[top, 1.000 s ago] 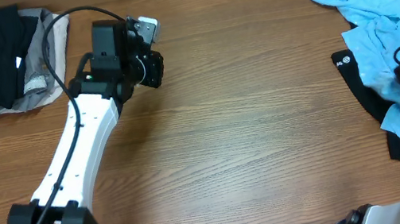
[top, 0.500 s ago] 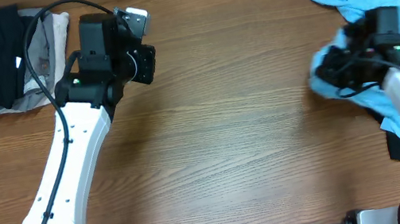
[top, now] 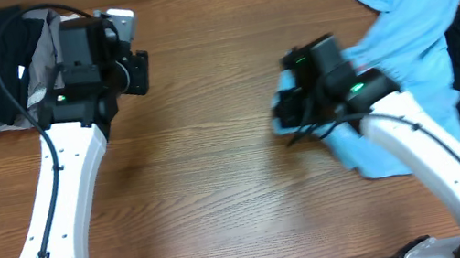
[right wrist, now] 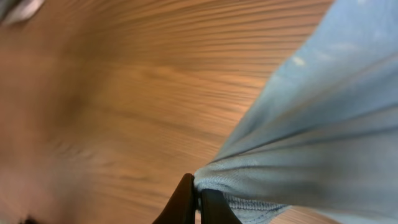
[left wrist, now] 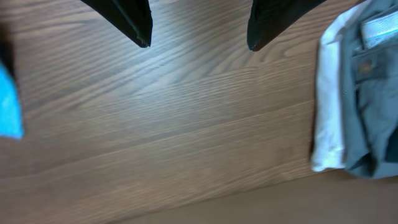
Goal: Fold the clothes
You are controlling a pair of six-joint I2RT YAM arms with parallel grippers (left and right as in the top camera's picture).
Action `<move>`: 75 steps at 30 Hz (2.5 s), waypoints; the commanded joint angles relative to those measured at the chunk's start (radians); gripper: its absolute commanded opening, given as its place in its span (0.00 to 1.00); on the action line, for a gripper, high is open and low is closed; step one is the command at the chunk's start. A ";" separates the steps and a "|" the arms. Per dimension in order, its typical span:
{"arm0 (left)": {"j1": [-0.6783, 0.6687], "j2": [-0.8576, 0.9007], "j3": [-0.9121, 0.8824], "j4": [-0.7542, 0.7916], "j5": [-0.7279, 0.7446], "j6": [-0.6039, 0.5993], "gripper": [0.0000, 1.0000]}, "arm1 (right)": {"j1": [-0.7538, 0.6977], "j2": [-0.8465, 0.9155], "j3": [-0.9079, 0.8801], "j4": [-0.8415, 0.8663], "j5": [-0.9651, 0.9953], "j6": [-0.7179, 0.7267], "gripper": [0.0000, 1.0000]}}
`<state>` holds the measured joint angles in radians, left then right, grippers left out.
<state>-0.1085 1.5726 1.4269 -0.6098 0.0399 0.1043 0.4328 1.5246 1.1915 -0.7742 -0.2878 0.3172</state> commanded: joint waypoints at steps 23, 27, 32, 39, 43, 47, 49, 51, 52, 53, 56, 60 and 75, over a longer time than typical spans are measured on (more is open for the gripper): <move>0.052 -0.024 0.023 0.002 -0.021 -0.007 0.60 | 0.607 0.109 0.076 0.187 0.040 0.108 0.56; 0.045 -0.022 0.019 -0.019 0.010 -0.007 0.61 | 0.496 0.085 0.092 0.160 0.070 0.170 0.65; 0.039 0.007 0.014 -0.032 0.014 -0.007 0.66 | 0.312 0.056 0.093 0.081 0.070 0.183 0.74; 0.023 0.089 0.014 -0.017 0.138 0.010 0.70 | 0.074 0.054 0.093 0.008 0.070 0.176 0.89; -0.017 0.159 0.014 0.036 0.159 0.013 0.67 | -0.045 0.054 0.092 -0.018 0.071 0.172 0.94; -0.075 0.237 0.026 0.074 0.157 0.024 0.69 | -0.133 0.054 0.092 -0.041 0.070 0.137 0.98; -0.106 0.283 0.060 0.071 0.141 0.024 0.70 | -0.171 0.054 0.092 -0.052 0.071 0.119 0.99; -0.133 0.331 0.109 0.054 0.128 0.033 0.72 | -0.204 0.054 0.090 -0.063 0.071 0.119 1.00; -0.145 0.357 0.138 0.041 0.126 0.043 0.73 | -0.218 0.054 0.090 -0.068 0.071 0.114 1.00; -0.156 0.383 0.170 0.027 0.122 0.051 0.74 | -0.231 0.054 0.090 -0.074 0.070 0.102 1.00; -0.178 0.469 0.276 -0.020 0.106 0.070 0.76 | -0.255 0.054 0.090 -0.082 0.071 0.093 1.00; -0.185 0.575 0.383 -0.043 0.106 0.076 0.78 | -0.265 0.055 0.080 -0.082 0.087 0.075 1.00; -0.220 0.786 0.417 0.118 0.114 0.151 0.89 | -0.265 0.056 0.077 -0.135 0.221 0.075 1.00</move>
<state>-0.3065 2.3253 1.8191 -0.5129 0.1524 0.2214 0.1699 1.6093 1.2583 -0.9104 -0.0967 0.3988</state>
